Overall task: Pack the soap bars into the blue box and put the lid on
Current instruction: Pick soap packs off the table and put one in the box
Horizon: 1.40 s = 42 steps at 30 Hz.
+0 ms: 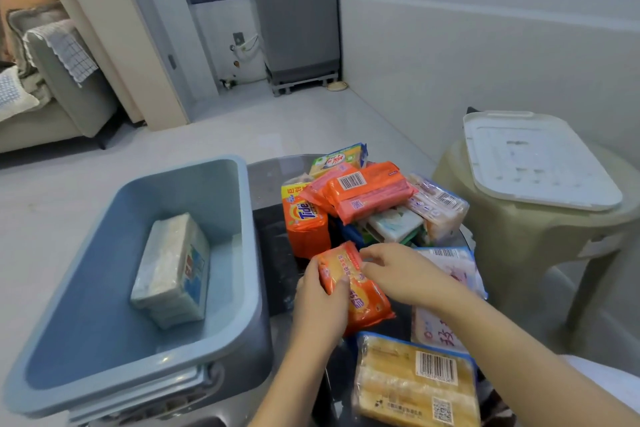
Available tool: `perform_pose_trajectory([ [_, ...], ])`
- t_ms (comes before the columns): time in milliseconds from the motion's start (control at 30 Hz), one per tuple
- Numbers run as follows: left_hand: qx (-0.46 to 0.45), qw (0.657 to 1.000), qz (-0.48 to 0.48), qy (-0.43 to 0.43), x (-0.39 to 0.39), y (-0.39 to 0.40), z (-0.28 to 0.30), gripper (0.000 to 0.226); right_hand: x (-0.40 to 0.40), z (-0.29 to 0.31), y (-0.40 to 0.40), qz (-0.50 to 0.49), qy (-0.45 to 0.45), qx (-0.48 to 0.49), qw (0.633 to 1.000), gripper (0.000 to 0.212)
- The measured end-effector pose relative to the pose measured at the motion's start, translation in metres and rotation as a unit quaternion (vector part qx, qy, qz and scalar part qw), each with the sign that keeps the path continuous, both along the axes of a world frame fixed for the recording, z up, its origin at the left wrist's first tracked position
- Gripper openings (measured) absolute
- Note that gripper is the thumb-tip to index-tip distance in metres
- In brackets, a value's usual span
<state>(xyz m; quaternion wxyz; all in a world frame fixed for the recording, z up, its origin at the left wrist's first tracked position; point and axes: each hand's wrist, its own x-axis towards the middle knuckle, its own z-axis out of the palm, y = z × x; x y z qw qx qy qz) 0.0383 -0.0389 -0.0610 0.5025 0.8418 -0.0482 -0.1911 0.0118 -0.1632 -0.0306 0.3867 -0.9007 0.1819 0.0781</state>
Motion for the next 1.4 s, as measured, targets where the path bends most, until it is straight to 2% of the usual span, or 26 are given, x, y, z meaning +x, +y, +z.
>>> perform_pose_trajectory([
  [133,-0.058,0.998,0.029,0.021,-0.002,-0.001,-0.001,0.057,0.006,-0.006,0.002,-0.021,0.008,0.035,0.999,0.037],
  [333,-0.13,0.988,0.083,-0.022,-0.002,0.005,0.002,0.056,0.001,-0.007,0.011,-0.113,-0.045,0.185,0.975,0.033],
  [467,-0.174,0.979,0.095,-0.041,-0.01,0.009,0.008,0.057,-0.009,-0.004,0.013,-0.122,-0.074,0.161,0.977,0.046],
  [567,-0.206,0.974,0.093,-0.021,-0.014,0.011,0.015,0.054,-0.017,0.0,0.008,-0.125,-0.088,0.184,0.971,0.053],
  [733,-0.249,0.965,0.08,0.003,-0.017,0.01,0.027,0.049,-0.031,0.008,-0.001,-0.137,-0.133,0.261,0.946,0.027],
  [833,-0.255,0.965,0.06,-0.011,-0.018,0.003,0.037,0.044,-0.037,0.011,-0.007,-0.154,-0.177,0.295,0.926,0.031],
  [933,-0.264,0.963,0.044,-0.04,-0.01,-0.008,0.051,0.042,-0.034,0.015,-0.012,-0.172,-0.211,0.343,0.899,0.047],
  [1000,-0.253,0.965,0.032,-0.065,-0.001,-0.021,0.062,0.042,-0.029,0.017,-0.015,-0.193,-0.228,0.355,0.886,0.056],
  [1133,-0.188,0.975,-0.003,-0.118,0.019,-0.049,0.08,0.042,-0.019,0.024,-0.021,-0.216,-0.281,0.397,0.846,0.043],
  [1233,-0.104,0.981,-0.007,-0.165,0.032,-0.063,0.088,0.034,-0.007,0.026,-0.02,-0.246,-0.306,0.422,0.817,0.033],
  [1333,-0.001,0.974,-0.016,-0.225,0.046,-0.075,0.091,0.025,0.009,0.021,-0.02,-0.299,-0.3,0.494,0.759,0.033],
  [1400,0.076,0.964,-0.034,-0.251,0.056,-0.082,0.091,0.024,0.018,0.016,-0.02,-0.31,-0.286,0.528,0.737,0.026],
])
